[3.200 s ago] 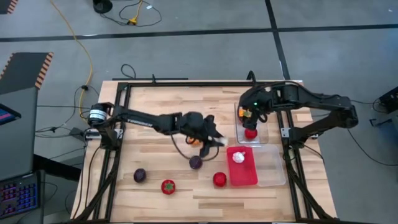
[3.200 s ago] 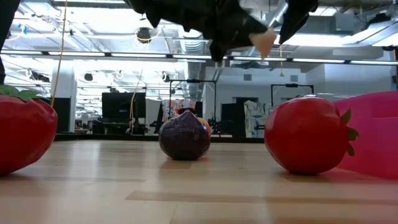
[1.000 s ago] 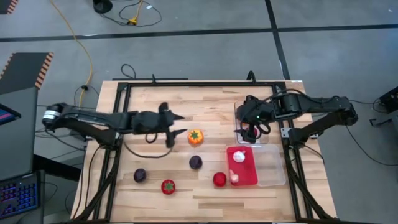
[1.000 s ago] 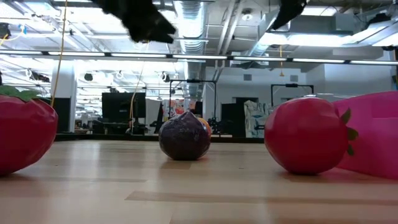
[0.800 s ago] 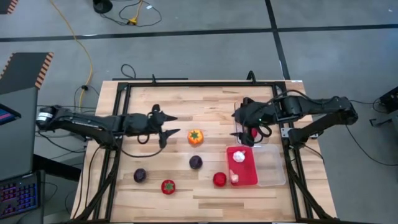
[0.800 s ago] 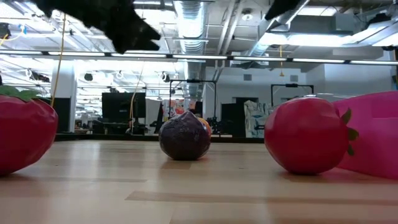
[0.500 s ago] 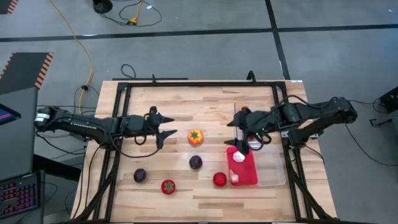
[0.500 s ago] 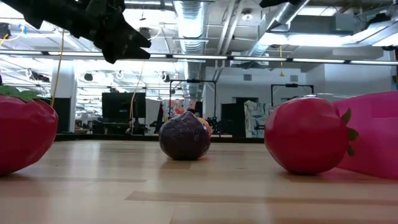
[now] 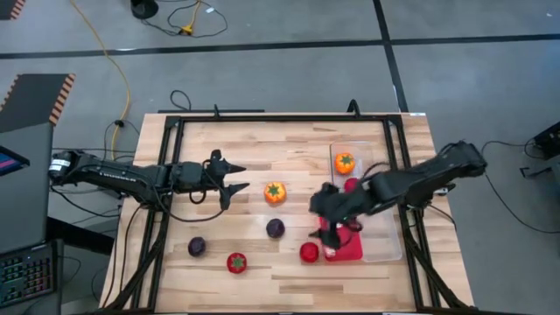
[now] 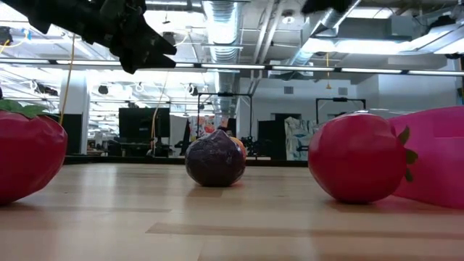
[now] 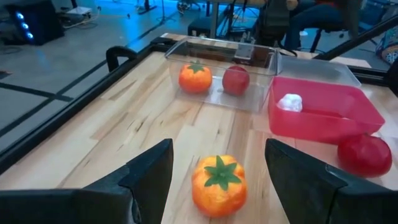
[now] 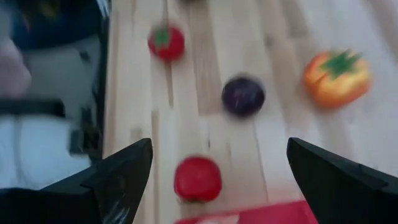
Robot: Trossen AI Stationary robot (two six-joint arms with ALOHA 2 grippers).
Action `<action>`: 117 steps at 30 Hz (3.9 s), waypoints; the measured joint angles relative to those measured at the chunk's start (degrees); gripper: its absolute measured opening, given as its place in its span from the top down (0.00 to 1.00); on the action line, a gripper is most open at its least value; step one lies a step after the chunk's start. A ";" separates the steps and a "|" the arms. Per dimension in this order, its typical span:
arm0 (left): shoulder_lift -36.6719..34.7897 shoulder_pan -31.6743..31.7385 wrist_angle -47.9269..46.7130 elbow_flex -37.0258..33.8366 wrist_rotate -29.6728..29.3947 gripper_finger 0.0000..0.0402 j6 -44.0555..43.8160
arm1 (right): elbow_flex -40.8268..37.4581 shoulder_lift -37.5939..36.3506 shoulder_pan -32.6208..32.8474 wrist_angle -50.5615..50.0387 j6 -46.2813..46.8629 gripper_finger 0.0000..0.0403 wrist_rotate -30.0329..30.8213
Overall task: Sort produce into baskets
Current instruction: Put the right red tomato into the top transparent bin
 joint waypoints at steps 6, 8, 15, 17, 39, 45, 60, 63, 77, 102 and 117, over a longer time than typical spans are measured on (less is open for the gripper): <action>0.00 0.00 0.00 0.00 1.39 0.40 0.00 | 0.72 9.23 1.14 -0.41 -1.45 0.01 -3.18; 0.00 0.00 -0.01 0.00 2.32 0.40 0.01 | 1.62 11.73 1.72 -0.30 -1.46 0.01 -3.34; 0.02 0.00 -0.03 0.00 4.91 0.40 0.02 | 4.69 18.35 3.87 -0.49 -1.45 0.01 -3.59; 0.02 0.00 -0.09 0.00 4.93 0.40 0.24 | 5.25 19.70 4.41 -1.20 -1.44 0.01 -3.57; 0.03 -0.02 -0.55 0.02 4.93 0.40 0.74 | 5.62 24.57 6.23 -4.22 -1.01 0.02 -2.50; 0.04 0.00 -0.64 0.02 4.91 0.40 0.55 | 5.70 25.73 6.90 -4.30 -1.10 0.06 -1.37; 0.04 -0.02 -1.26 0.02 4.93 0.40 -0.46 | 5.77 28.31 6.85 -4.66 -1.06 0.12 -2.93; 0.04 -0.02 -1.28 0.02 4.93 0.40 -0.46 | 7.25 28.33 6.85 -6.62 -1.44 0.17 -2.93; 0.04 -0.01 -1.93 0.02 4.93 0.40 -0.46 | 18.66 23.44 3.15 -29.38 -6.01 0.20 2.66; 0.04 0.00 -2.04 0.02 4.93 0.40 0.04 | -2.25 -4.57 -21.74 -34.58 -9.22 0.19 13.77; 0.04 0.00 -2.13 0.02 4.93 0.40 -1.93 | -8.09 -3.59 -27.44 -34.55 -10.46 0.11 13.57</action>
